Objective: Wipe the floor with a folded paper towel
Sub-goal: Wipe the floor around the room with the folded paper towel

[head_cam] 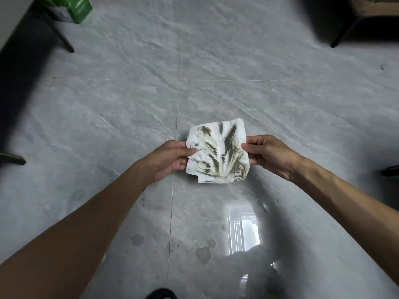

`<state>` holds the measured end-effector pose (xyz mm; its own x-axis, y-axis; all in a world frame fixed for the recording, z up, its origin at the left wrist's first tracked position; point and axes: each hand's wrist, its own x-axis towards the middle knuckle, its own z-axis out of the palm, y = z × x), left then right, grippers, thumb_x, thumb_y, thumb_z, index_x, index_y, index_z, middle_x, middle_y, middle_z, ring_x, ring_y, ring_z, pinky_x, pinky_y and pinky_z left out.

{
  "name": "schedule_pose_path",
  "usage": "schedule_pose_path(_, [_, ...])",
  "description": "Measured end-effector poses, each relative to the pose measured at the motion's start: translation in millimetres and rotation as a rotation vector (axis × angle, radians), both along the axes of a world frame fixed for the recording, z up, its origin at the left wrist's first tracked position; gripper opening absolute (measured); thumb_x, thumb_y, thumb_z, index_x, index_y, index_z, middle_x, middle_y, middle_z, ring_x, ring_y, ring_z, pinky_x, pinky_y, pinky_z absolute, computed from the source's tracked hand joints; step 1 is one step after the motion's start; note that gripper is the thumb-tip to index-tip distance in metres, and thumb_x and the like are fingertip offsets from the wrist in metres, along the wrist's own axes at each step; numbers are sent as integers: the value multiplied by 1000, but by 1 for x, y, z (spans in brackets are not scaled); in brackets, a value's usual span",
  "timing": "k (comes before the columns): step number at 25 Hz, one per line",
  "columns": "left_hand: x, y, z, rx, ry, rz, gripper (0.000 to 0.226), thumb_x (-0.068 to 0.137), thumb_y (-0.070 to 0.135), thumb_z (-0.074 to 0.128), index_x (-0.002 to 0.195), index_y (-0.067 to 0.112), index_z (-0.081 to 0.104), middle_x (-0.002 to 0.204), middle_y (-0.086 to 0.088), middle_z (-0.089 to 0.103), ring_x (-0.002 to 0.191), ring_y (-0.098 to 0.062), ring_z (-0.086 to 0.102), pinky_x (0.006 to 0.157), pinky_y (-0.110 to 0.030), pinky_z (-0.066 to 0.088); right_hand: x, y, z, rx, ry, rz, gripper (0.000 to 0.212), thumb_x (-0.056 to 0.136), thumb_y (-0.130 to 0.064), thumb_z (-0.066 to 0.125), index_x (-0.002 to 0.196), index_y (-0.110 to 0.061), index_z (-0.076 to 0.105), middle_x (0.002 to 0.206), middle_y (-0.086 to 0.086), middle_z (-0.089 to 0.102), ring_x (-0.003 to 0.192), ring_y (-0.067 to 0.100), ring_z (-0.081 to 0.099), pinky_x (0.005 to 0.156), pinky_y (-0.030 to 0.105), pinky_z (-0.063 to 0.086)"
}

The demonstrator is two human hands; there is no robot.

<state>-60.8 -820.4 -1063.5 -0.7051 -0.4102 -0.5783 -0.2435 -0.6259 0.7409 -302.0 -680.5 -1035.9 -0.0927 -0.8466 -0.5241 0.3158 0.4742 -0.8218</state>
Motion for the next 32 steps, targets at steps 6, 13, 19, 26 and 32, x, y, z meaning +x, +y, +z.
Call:
schedule_pose_path(6, [-2,2,7,-124,-33,-26,20,92,9,58,110,14,66,103,-8,75,84,-17,74,64,-26,60,-5,4,2,25,407,102,15,96,-7,56,91,-3,69,72,8,69,61,16,62,68,31,57])
schedule_pose_path(13, [8,-9,10,-77,49,99,29,87,-8,56,113,0,64,97,-10,75,85,-17,73,73,-24,60,-6,0,-1,-103,173,0,22,94,-2,55,107,-8,71,91,6,73,74,13,67,72,23,56])
schedule_pose_path(19, [11,-11,15,-189,72,53,32,88,-7,54,80,12,79,97,-5,76,90,-14,73,71,-20,57,-6,2,1,-173,183,49,24,92,2,54,87,-8,75,96,10,74,87,21,69,77,22,54])
schedule_pose_path(26, [9,-12,10,-256,47,104,36,87,-8,54,70,13,77,94,-4,77,82,-18,74,63,-26,59,-5,4,13,-257,380,160,24,93,7,51,86,-1,71,105,10,71,101,24,68,90,25,51])
schedule_pose_path(32, [9,-13,10,-246,55,130,37,85,-11,49,73,9,77,100,-6,76,88,-22,73,64,-28,59,-2,4,20,-209,476,311,21,94,5,55,85,-1,73,104,4,74,103,12,67,93,20,49])
